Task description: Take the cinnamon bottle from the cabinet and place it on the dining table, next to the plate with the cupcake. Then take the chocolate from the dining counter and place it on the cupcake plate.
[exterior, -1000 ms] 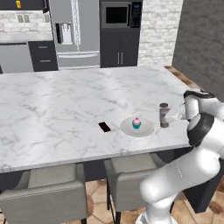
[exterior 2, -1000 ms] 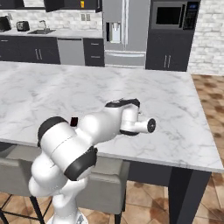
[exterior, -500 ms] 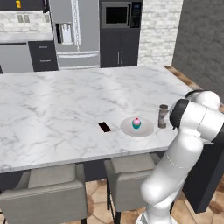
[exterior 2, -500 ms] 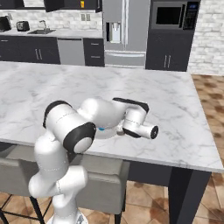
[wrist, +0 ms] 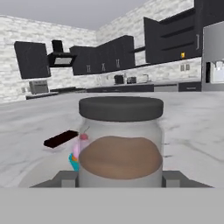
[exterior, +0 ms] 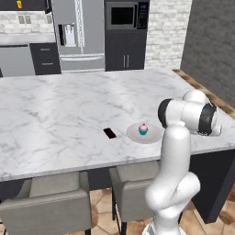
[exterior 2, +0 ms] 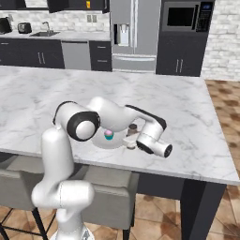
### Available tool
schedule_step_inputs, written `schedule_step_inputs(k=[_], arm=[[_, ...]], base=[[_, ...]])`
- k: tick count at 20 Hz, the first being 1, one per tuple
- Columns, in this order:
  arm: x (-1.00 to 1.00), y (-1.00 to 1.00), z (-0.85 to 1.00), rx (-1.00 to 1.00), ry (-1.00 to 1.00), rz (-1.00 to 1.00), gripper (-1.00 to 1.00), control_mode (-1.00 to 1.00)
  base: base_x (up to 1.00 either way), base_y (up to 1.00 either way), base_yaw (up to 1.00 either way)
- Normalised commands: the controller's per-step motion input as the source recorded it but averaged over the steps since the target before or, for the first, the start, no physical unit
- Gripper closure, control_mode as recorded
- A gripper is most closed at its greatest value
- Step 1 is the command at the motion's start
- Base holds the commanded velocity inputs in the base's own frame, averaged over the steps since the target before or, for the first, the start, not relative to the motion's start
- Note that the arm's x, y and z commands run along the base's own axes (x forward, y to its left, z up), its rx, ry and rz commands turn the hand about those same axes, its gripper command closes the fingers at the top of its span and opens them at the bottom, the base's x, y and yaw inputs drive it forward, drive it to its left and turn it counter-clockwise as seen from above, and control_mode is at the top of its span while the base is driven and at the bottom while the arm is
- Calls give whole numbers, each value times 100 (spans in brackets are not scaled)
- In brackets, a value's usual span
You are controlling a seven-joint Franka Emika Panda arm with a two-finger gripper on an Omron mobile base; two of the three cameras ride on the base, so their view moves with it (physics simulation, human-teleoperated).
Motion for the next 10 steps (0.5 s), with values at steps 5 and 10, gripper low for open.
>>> schedule_step_inputs(k=[5, 10], arm=[[13, -2, 0, 3, -7, 0, 100, -100], [14, 6, -10, 0, -6, -1, 100, -100]], base=[[0, 0, 0], [0, 0, 0]])
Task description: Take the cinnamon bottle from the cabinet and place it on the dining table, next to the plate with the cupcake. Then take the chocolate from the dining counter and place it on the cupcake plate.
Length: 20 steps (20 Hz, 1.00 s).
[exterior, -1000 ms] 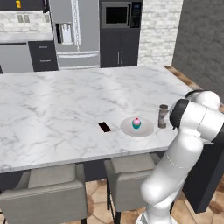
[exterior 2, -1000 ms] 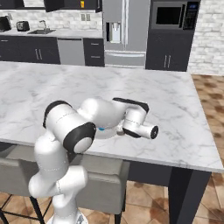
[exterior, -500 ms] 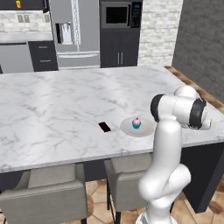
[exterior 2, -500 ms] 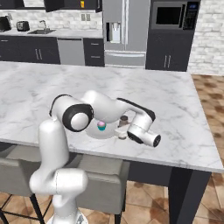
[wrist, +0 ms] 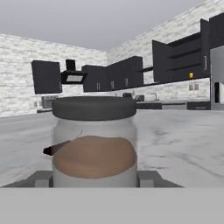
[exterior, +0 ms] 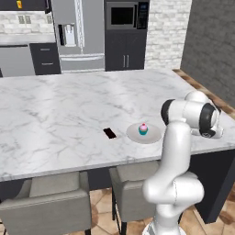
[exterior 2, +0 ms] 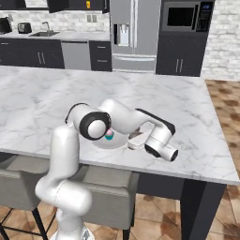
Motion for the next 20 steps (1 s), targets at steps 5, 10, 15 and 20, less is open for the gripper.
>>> schedule_step_inputs(k=[5, 10, 15, 20], arm=[[2, 27, -7, 0, -4, 0, -100, -100], [0, 14, 39, -1, 0, -4, -100, -100], [-3, 0, 38, 0, 0, 0, -100, -100], [-32, 1, 80, 0, -6, 0, -100, -100]], base=[[0, 0, 0], [0, 0, 0], [0, 0, 0], [0, 0, 0]])
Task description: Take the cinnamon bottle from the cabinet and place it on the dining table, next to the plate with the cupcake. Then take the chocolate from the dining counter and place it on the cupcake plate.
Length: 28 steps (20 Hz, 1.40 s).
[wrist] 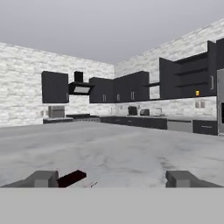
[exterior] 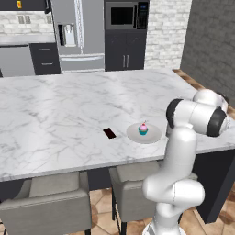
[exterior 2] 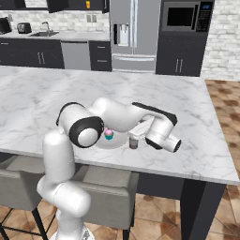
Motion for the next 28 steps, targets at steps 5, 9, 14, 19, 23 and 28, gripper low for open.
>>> schedule_step_inputs(k=[5, 9, 14, 19, 23, 28], arm=[[-54, 51, 100, -10, -13, 0, -100, -100], [-40, 98, 100, -25, 0, 0, -100, -100], [-11, 100, 98, -31, 8, 0, -100, -100], [0, 100, 52, -31, 40, -4, -100, -100], [22, 100, -13, -48, 53, -15, -100, -100], [40, 84, -45, -43, 57, -21, -100, -100]], base=[[0, 0, 0], [0, 0, 0], [0, 0, 0], [0, 0, 0], [0, 0, 0], [0, 0, 0]])
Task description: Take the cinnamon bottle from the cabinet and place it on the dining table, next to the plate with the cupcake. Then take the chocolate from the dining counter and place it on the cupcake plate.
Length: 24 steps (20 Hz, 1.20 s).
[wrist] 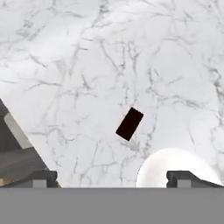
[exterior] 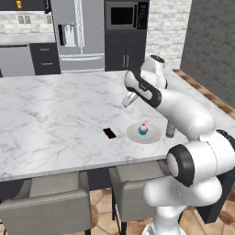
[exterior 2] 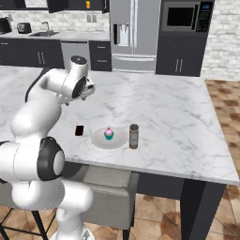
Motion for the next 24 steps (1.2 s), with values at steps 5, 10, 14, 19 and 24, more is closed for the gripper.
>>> schedule_step_inputs(k=[5, 10, 14, 19, 24], arm=[[17, 8, -93, -31, 45, -36, -100, -100], [13, 18, -69, -11, 23, -34, -100, -100], [0, 2, -85, 3, -4, -19, -100, -100], [27, 3, -90, 7, 0, -13, -100, -100], [35, 30, -37, 2, 0, -7, -100, -100]], base=[[0, 0, 0], [0, 0, 0], [0, 0, 0], [0, 0, 0], [0, 0, 0]])
